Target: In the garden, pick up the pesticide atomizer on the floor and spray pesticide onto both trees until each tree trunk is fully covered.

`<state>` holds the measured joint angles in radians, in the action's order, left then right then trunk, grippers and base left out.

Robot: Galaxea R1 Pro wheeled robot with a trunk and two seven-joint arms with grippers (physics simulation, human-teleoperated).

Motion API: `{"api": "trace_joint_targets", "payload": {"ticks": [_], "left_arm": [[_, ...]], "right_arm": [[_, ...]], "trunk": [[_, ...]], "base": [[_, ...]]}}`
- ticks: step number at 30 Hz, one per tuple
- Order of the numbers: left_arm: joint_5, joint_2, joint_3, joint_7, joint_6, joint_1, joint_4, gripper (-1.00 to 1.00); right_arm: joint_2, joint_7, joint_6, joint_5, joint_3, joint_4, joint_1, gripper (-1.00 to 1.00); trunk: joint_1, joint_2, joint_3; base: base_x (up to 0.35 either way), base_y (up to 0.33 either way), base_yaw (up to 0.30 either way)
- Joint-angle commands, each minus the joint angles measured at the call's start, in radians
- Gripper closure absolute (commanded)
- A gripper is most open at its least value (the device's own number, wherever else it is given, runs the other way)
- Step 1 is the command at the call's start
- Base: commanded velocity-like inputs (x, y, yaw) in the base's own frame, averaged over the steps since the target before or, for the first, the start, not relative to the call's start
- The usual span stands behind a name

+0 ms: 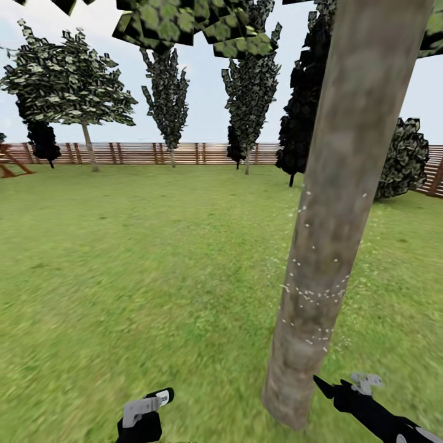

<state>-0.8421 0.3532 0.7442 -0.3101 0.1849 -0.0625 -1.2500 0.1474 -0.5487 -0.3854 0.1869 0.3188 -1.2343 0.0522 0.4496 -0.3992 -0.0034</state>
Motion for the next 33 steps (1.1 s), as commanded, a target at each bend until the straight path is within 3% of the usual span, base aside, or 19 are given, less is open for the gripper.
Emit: {"api": "trace_joint_targets", "payload": {"ticks": [1,6,18,26,33], "left_arm": [[-0.009,0.001,0.006,-0.006,0.008,-0.002,0.000,1.00],[-0.009,0.001,0.006,-0.006,0.008,-0.002,0.000,1.00],[-0.009,0.001,0.006,-0.006,0.008,-0.002,0.000,1.00],[-0.008,0.001,0.007,-0.006,0.008,-0.002,0.001,1.00],[-0.009,0.001,0.007,-0.006,0.008,-0.002,0.001,1.00]], "right_arm": [[0.000,0.000,-0.009,0.009,0.002,-0.001,0.000,-1.00],[0.000,0.000,-0.009,0.009,-0.005,0.000,0.000,-1.00],[0.004,-0.007,-0.009,0.009,-0.168,0.017,0.000,-1.00],[0.003,-0.001,-0.009,0.008,-0.196,0.030,0.000,-1.00],[0.007,0.000,-0.009,0.008,-0.258,0.033,0.000,-1.00]], "trunk": [[0.000,-0.001,0.000],[0.000,-0.001,0.000],[0.000,-0.001,-0.001],[0.000,-0.001,-0.004],[0.000,-0.001,-0.008]], "base": [[0.000,0.000,0.276],[0.000,0.000,0.279],[0.000,0.000,0.281],[0.000,0.000,0.280],[0.000,0.000,0.280]]}}
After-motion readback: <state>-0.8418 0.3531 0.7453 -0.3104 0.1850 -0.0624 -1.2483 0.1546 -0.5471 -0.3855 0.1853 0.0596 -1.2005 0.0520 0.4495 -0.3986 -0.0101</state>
